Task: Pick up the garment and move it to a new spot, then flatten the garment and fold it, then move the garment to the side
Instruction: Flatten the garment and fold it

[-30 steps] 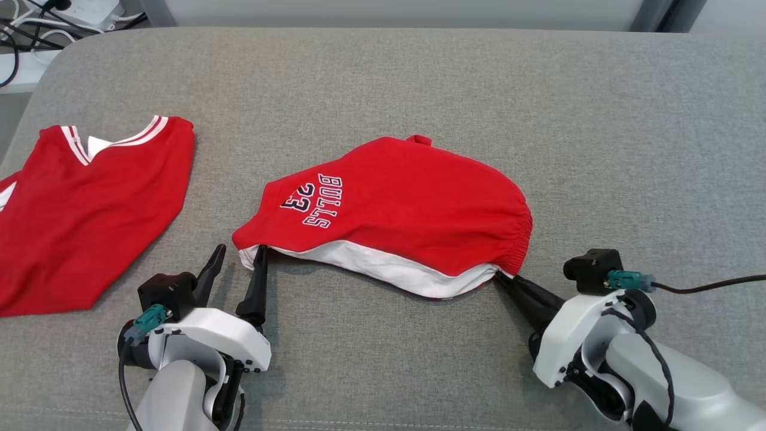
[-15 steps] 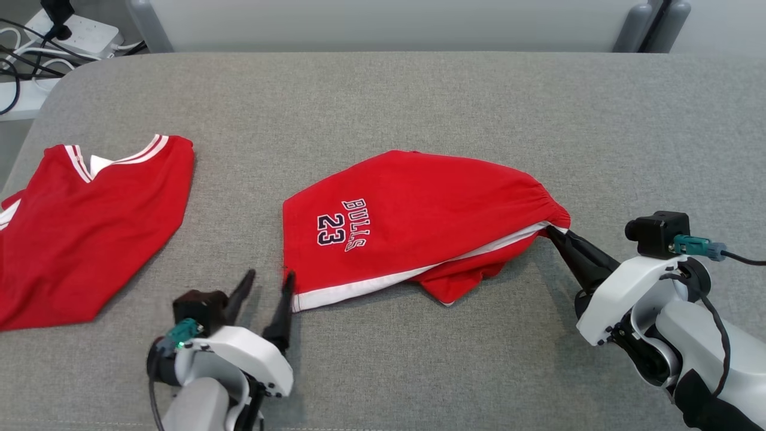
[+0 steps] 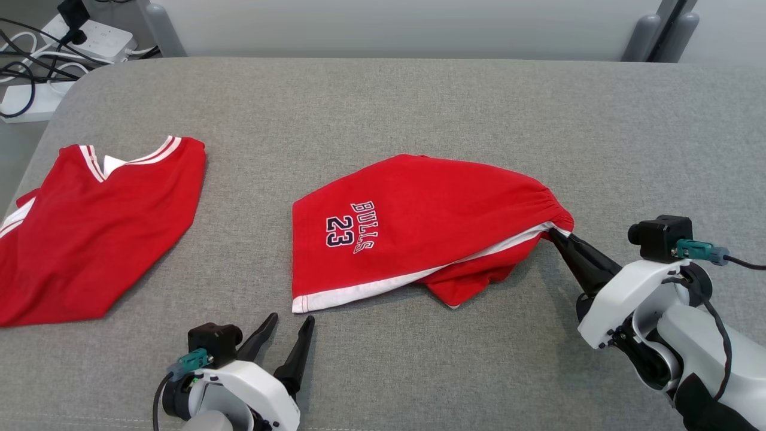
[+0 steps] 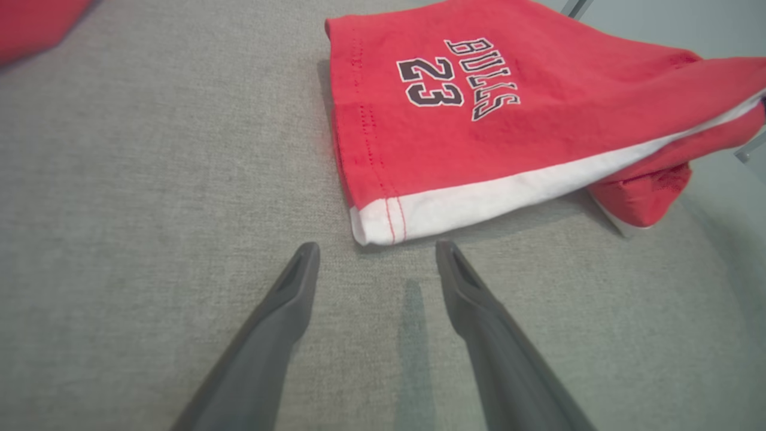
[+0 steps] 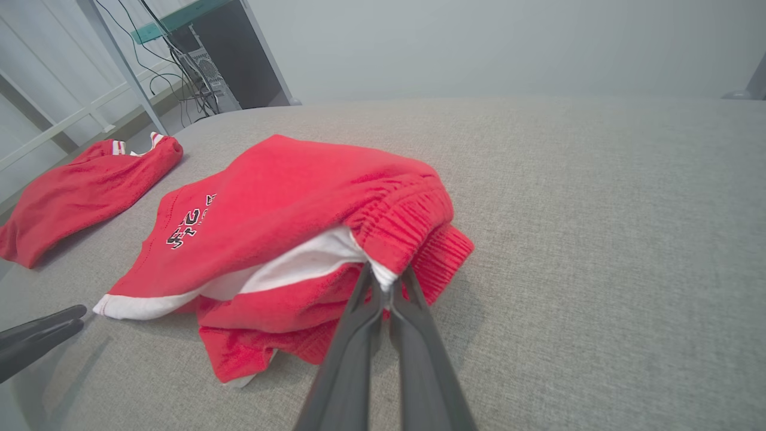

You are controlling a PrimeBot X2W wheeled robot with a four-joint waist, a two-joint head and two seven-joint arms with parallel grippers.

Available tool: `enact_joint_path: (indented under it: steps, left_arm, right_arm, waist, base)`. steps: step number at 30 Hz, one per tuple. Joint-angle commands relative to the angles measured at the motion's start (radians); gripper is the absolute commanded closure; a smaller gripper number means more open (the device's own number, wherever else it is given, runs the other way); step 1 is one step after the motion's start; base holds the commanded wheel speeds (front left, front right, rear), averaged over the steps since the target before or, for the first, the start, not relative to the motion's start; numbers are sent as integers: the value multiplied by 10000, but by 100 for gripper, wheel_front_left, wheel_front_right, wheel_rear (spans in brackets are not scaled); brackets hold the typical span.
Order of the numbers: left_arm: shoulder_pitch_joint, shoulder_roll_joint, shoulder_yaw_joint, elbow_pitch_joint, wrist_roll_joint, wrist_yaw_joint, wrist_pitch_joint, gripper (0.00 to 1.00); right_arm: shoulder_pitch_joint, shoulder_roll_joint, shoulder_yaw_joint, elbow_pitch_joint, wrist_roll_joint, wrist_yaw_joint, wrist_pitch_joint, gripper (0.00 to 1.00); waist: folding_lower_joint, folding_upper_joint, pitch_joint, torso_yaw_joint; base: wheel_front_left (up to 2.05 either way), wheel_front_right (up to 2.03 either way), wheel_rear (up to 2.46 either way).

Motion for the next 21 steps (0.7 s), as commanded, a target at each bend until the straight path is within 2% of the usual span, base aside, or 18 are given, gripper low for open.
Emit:
enact_joint_path:
  steps: [1,11,21]
  left_arm:
    - [-295,212,114,-293,-264,-69,-103,0]
    - [-504,646,-642,-791,-1613,-69,-103,0]
    - [-712,692,-873,-586,-1911,-69,-103,0]
  right_arm:
    - [134,-86,-2,-220,-83,44,-145,100]
    - [142,-14,84,-290,-140,44,-145,100]
    - [94,46,136,-333,-164,44,-145,100]
  waist:
    - [0,0,13,-18]
    - [0,0,124,-229]
    - [0,0,209,-372]
  base:
    - [0,0,0]
    - [0,0,0]
    - [0,0,0]
